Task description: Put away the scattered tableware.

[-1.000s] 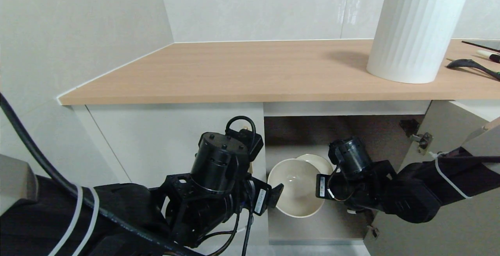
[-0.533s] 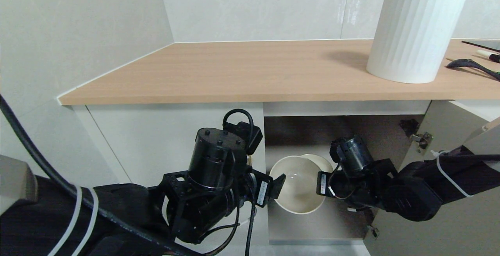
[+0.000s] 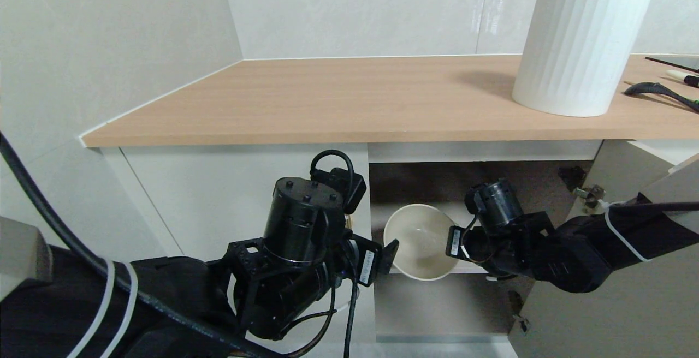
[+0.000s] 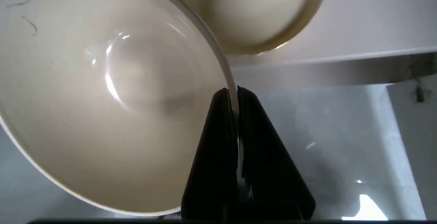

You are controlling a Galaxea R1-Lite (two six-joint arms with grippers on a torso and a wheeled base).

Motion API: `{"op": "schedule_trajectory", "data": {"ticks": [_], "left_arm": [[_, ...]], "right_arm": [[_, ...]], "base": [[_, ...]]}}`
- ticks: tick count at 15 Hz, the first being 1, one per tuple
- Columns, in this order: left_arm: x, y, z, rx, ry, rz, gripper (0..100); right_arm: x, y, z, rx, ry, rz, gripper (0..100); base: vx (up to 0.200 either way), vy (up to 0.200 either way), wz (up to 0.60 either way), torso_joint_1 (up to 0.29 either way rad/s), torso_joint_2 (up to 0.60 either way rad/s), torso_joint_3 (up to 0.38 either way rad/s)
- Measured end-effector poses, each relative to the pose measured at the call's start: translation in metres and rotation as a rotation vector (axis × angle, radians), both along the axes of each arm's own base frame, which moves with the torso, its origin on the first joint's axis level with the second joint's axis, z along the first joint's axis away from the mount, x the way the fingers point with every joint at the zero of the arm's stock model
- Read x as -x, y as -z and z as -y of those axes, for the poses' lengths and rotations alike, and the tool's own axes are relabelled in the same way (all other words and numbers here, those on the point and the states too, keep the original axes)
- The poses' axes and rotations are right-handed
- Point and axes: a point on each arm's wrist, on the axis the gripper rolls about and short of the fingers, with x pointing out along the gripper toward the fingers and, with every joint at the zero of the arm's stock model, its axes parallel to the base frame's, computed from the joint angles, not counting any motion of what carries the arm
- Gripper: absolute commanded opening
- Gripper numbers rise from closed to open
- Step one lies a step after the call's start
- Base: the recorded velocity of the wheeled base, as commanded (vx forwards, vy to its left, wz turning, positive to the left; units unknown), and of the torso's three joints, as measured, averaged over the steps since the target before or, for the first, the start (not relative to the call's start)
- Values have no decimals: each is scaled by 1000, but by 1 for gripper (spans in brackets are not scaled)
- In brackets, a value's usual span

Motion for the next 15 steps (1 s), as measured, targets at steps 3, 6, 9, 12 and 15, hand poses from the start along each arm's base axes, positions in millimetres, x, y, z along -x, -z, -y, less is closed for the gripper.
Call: {"op": "schedule_trajectory", "data": {"ticks": [3,6,9,12,15], "left_arm": [[0,0,0,-1,0,0,100],[1,1,1,-10,3,2,100],[1,1,0,-18,1,4,100],[0,1,0,-16,-1,5,100],[1,1,0,-15,0,6,100]], "right_arm": [[-5,-1,3,-1,18,9,0],[-7,-1,3,3,28,12,0],[-14,-2,2,-9,74,33,0],[-26,0,3,-7,113,48,0],[-39,7,7,10,154,52,0]], "base": [[-133,0,0,2,3,0],[0,0,0,0,0,0],[0,0,0,0,0,0],[0,0,0,0,0,0],[0,0,0,0,0,0]]}}
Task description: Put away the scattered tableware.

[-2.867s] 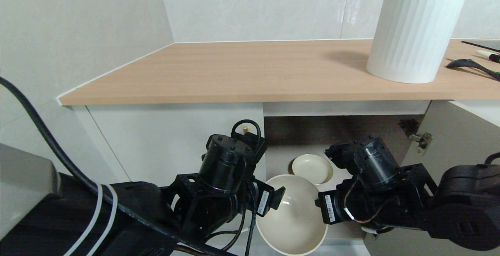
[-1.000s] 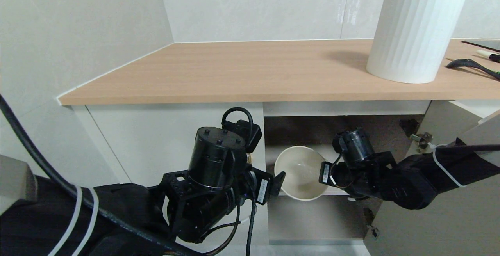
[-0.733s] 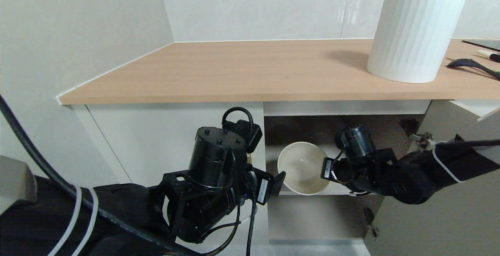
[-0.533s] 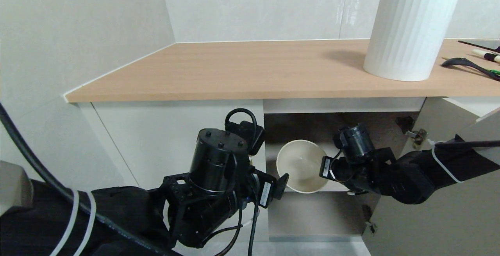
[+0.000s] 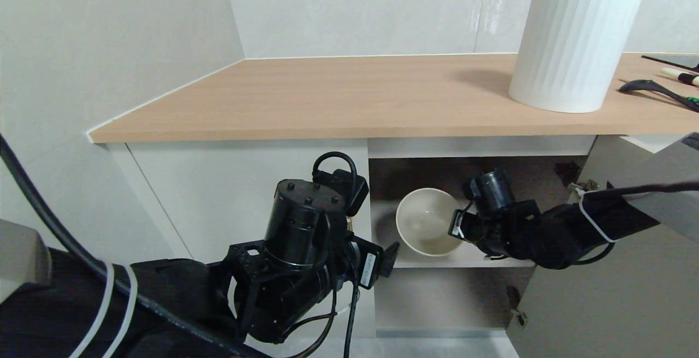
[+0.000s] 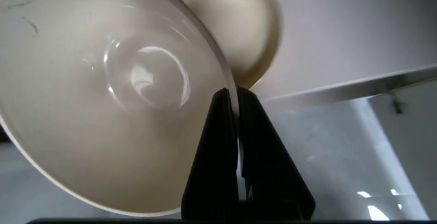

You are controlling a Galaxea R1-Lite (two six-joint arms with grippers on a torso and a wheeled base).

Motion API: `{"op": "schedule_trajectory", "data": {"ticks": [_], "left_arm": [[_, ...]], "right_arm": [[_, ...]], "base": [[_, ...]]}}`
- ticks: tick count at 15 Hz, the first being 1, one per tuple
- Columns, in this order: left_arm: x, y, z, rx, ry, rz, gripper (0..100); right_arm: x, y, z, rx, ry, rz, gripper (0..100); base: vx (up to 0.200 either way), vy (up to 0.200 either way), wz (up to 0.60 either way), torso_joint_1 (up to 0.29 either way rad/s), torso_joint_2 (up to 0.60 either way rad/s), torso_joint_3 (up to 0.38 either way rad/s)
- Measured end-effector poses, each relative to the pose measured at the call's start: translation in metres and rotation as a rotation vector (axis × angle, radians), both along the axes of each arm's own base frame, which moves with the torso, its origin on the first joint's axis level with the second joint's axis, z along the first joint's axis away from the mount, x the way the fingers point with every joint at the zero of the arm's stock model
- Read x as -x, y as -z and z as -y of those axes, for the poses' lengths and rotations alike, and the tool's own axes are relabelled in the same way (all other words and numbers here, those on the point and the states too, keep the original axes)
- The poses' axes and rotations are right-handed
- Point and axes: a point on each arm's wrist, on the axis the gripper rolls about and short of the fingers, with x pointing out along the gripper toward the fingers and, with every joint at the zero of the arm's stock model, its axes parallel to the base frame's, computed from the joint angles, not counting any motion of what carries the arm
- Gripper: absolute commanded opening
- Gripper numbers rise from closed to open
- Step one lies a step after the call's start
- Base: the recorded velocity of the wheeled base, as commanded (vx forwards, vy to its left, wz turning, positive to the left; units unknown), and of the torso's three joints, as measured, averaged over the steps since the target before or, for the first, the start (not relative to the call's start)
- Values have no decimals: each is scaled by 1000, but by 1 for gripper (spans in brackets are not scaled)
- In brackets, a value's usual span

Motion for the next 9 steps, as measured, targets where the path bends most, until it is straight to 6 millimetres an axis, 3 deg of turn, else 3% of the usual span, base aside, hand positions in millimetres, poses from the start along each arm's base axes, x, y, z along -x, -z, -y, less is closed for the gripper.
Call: {"op": "schedule_trajectory", "data": {"ticks": [9], "left_arm": [[1,-3,-2,2,-6,7,100]], "right_arm": [[-27,19,12,15,64,-12,0]], "base": [[0,0,0,0,0,0]]}}
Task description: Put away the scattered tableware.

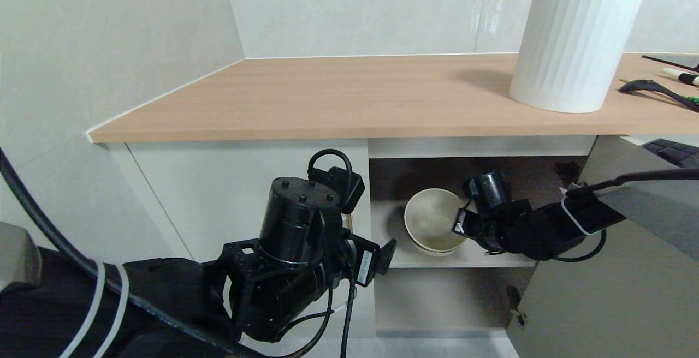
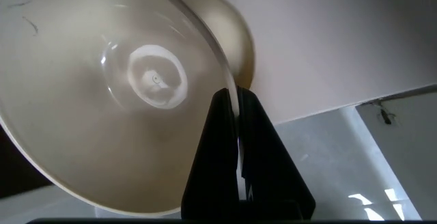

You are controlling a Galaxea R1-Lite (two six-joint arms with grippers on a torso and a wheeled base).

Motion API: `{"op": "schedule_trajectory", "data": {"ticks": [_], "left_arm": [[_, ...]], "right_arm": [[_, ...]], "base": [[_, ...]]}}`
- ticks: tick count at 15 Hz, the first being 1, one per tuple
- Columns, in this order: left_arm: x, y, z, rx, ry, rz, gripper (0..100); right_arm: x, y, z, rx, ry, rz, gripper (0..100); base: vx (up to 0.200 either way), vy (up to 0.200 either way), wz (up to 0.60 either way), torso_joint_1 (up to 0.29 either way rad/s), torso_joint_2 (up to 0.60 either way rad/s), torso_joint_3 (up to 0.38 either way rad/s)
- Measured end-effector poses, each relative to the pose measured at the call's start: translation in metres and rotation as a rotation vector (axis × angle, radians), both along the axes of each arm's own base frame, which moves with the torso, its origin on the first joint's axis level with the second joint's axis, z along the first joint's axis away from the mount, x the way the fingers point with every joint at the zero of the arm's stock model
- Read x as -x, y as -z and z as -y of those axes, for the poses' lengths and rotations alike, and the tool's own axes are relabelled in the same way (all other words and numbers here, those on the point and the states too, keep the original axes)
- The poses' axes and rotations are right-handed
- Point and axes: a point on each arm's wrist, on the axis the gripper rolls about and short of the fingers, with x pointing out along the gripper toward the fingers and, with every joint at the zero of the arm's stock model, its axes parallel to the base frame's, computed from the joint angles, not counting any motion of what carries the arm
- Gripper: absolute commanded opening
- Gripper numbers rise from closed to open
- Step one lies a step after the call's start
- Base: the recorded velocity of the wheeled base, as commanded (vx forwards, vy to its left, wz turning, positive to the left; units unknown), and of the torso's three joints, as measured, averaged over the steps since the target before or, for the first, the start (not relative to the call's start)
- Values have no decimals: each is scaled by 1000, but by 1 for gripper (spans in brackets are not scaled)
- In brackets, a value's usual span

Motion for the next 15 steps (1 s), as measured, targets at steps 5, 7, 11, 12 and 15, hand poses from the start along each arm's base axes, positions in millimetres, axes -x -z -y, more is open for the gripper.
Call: {"op": "schedule_trajectory", "data": {"ticks": [5,7,11,12,15], "left_arm": [[0,0,0,-1,1,1,100],[0,0,0,-3,2,2,100],[0,0,0,-8,4,4,100],[0,0,0,-7,4,4,100],[0,0,0,-8,4,4,100]], "right_arm": [[-8,9,1,4,6,-9,0],[-10,10,0,3,7,-8,0],[-12,13,0,2,7,-11,0],[-13,14,0,2,8,-11,0],[-15,18,1,3,12,-17,0]], "base": [[0,0,0,0,0,0],[0,0,0,0,0,0],[0,0,0,0,0,0],[0,0,0,0,0,0],[0,0,0,0,0,0]]}}
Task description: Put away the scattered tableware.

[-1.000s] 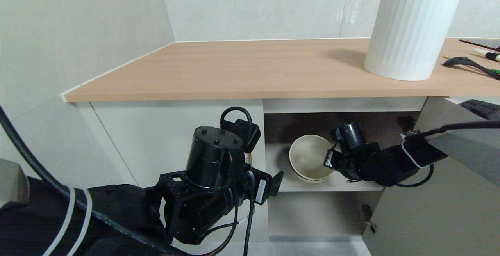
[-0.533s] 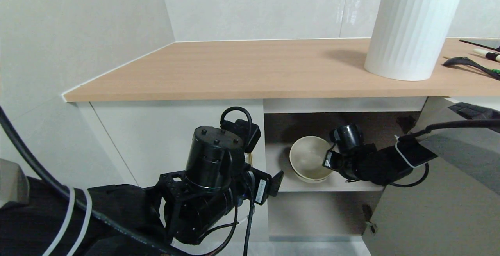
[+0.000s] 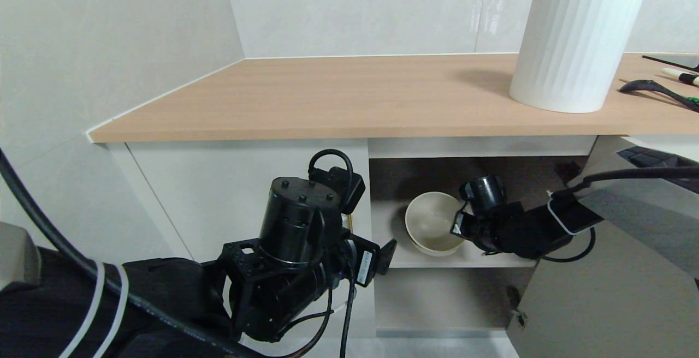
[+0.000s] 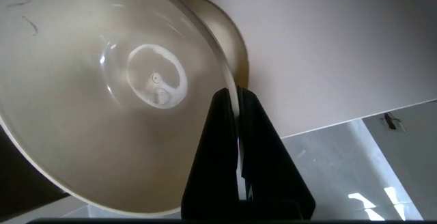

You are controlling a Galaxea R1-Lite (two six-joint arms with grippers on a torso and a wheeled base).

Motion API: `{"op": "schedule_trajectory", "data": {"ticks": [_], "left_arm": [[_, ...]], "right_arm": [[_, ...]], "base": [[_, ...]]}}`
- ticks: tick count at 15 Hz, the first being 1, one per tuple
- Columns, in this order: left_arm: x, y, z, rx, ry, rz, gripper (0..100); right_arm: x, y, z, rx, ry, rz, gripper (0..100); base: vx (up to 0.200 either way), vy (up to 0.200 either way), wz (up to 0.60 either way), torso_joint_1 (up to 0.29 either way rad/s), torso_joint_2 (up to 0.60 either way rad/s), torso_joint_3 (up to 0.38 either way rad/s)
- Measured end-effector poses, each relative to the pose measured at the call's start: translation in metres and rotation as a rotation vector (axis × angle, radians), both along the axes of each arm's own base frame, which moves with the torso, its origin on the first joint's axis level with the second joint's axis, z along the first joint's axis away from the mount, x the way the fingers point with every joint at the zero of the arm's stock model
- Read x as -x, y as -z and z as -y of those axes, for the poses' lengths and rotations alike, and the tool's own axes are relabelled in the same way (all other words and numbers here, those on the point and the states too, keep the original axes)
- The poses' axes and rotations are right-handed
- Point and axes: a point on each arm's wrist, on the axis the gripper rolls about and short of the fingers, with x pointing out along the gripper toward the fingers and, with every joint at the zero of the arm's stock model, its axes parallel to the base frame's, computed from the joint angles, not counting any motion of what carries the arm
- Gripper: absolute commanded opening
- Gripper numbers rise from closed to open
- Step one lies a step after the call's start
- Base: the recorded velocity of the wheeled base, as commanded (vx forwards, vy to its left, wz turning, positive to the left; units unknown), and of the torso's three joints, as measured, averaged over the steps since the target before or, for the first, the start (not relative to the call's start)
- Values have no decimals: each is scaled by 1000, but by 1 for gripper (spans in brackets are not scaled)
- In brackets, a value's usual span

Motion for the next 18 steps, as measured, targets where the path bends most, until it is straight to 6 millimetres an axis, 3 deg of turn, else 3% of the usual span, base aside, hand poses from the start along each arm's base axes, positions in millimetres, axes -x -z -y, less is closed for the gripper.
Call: {"op": "schedule_trajectory", "data": {"ticks": [2,3,15,18], "left_arm": [[0,0,0,0,0,0,100],[0,1,0,-2,0,-2,100],[2,-1,-2,-8,4,4,100],[2,-1,-2,-7,4,4,100]], "right_arm": [[0,1,0,1,0,-2,0],[0,1,0,1,0,-3,100],[1,1,-1,5,-2,-6,100],[19,-15,-6,19,-44,-1,100]], "base": [[0,0,0,0,0,0],[0,0,0,0,0,0],[0,0,0,0,0,0],[0,0,0,0,0,0]]}}
